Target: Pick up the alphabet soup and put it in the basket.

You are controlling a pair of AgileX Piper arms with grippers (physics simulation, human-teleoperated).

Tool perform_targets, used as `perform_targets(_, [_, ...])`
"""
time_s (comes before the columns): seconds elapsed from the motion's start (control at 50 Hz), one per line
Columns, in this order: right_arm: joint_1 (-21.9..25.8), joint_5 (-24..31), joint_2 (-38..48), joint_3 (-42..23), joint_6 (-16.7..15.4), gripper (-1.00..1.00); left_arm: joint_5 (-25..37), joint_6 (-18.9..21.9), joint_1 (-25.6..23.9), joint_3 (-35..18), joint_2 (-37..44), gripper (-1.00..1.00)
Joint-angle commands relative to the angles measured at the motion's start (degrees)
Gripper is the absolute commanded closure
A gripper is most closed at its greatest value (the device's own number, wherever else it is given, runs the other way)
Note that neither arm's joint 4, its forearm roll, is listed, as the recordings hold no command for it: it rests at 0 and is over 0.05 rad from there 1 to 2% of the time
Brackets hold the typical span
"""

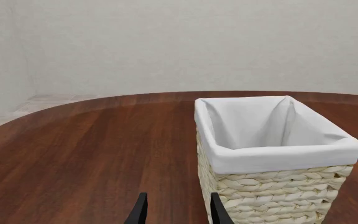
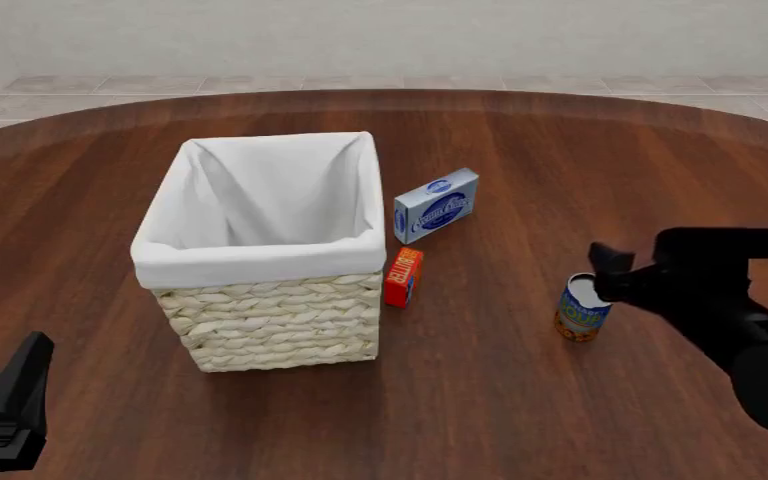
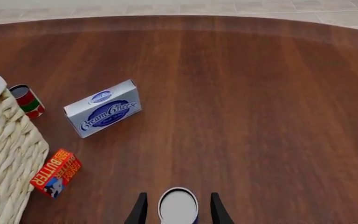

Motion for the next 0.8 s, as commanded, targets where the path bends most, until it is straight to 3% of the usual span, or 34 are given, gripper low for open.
perform_targets(0.02, [0.23,-1.34,1.76,0.12,0.35,-1.0,0.01,0.01,-0.01,0.0,0.01,-1.0])
perform_targets(0.8, [0.23,-3.86,4.36,0.63,1.06,-1.0,-0.02,-0.01,0.01,0.0,-0.01,-1.0])
